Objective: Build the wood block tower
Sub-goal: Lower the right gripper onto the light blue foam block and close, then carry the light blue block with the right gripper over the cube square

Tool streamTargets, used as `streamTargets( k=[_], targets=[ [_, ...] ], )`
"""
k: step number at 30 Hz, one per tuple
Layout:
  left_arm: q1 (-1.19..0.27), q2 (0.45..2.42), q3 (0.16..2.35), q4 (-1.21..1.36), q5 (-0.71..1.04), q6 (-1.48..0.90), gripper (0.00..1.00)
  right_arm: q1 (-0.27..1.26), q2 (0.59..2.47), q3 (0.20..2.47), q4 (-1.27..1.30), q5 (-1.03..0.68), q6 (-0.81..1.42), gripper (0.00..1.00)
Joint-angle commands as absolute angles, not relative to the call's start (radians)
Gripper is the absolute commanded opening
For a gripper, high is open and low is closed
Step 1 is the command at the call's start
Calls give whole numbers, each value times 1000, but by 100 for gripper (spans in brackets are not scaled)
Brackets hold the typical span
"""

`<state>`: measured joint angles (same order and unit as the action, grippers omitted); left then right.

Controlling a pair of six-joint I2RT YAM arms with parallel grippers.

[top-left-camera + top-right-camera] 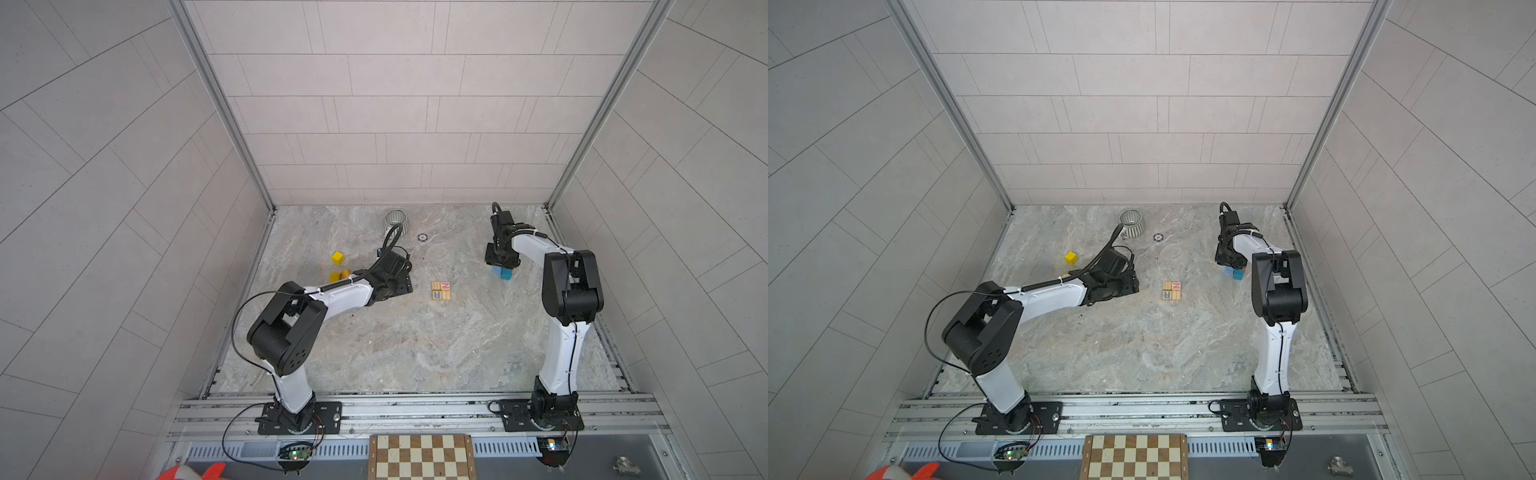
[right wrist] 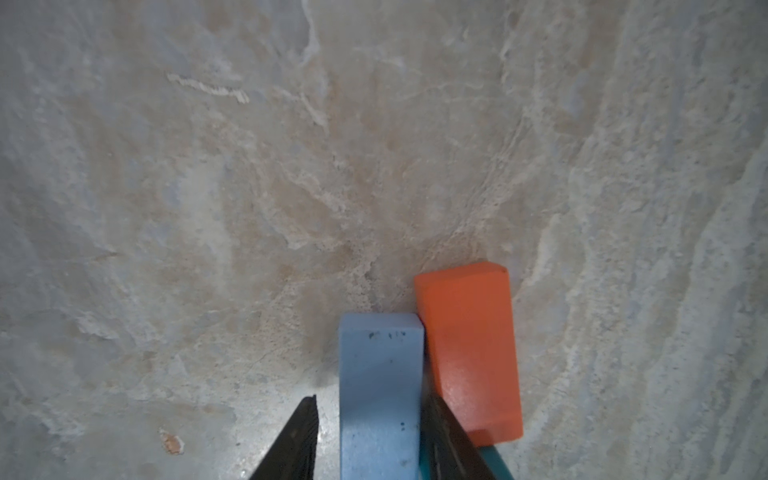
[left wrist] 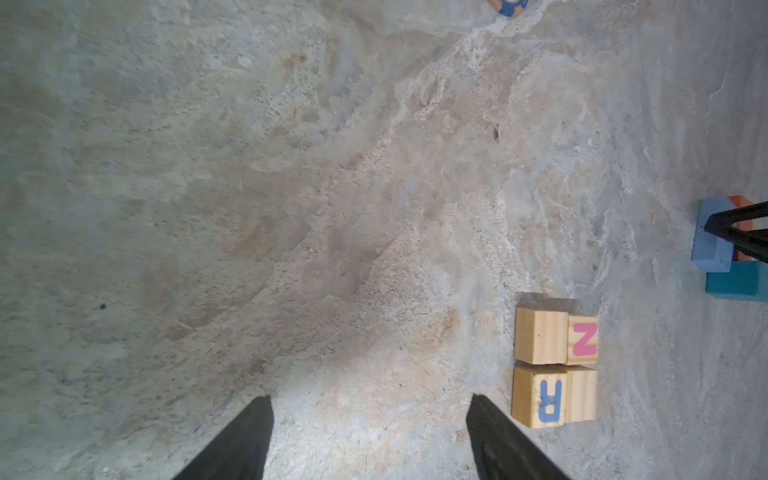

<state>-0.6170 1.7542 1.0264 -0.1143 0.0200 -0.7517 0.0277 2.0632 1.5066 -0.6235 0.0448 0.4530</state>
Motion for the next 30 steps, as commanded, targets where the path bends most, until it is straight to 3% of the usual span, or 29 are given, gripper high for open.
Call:
streamTargets(
  k=[1,17,30],
  targets=[
    [-607,1758,1015,-94,26,-755,80,23,2093,1517,-637,40,459,40],
    [-600,1740,1003,-105,27,-755,80,33,2058,1506,-643,26,461,21],
    [-602,1582,927,-167,-3,-751,80,172,1830,1379,-675,7,494,18]
  ],
)
